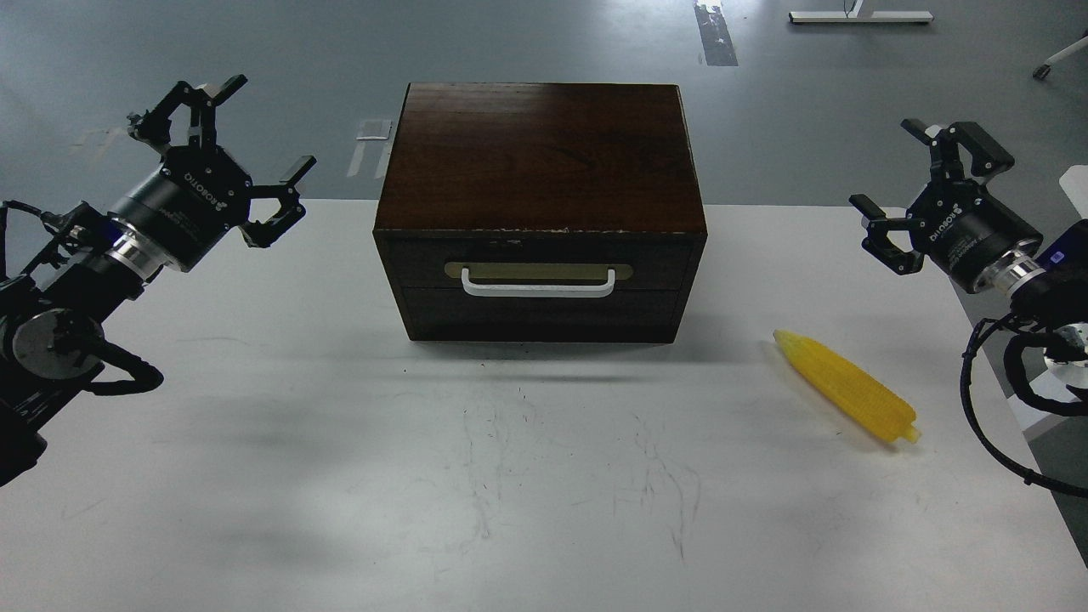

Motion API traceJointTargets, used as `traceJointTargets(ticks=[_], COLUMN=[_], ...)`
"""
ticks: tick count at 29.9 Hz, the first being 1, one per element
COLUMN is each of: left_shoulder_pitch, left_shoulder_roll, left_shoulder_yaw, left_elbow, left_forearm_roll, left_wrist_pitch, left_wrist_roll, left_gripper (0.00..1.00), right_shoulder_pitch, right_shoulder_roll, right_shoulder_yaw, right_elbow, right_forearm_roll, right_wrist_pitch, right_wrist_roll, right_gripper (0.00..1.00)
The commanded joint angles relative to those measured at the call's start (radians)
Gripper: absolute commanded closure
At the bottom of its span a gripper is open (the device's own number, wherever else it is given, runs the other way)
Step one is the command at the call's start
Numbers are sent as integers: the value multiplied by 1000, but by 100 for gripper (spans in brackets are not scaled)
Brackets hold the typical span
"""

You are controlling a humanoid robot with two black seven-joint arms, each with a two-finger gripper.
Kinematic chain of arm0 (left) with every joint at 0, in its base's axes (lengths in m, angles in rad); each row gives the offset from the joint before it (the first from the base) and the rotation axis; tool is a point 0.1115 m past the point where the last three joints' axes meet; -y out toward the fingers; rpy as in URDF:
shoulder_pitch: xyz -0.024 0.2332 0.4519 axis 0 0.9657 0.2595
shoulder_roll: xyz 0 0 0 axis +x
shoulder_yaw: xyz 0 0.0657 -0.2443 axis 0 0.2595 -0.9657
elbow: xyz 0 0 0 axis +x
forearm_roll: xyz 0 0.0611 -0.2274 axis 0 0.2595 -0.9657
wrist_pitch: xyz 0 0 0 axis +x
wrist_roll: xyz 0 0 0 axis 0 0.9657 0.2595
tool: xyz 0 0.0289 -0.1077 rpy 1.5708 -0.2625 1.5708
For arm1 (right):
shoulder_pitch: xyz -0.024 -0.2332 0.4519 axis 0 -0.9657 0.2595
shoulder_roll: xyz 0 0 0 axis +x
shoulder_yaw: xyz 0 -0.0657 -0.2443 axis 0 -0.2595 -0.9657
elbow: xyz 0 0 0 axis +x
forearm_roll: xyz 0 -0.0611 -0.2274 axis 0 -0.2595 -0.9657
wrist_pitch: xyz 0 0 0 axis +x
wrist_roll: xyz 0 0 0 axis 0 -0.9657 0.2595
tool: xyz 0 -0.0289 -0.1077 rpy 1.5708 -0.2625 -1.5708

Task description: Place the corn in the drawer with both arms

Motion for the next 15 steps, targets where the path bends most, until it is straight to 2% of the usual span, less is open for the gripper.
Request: traceJointTargets(ticks=[1,11,14,15], left_shoulder_pitch=[7,-6,-67,-108], left_shoulder_roll=[11,16,14,14], left_shoulder_yaw=[-1,-19,-25,-24], left_elbow=[0,37,65,65], left_forearm_roll=[-1,-1,46,92], left_wrist_pitch=[0,0,0,0], left_wrist_roll=[-1,-7,-20,-41], left_gripper=[2,2,2,2], right_shoulder_pitch=[-3,0,6,6], right_shoulder_roll=[3,1,3,4], right_shoulder_yaw=[0,-2,-2,-2], right_elbow=[-1,-10,-12,-12], right_forearm_roll=[-1,-1,-1,-1], right_wrist_pitch=[0,0,0,0], right_wrist_roll=[0,0,0,0], right_gripper=[0,0,0,0])
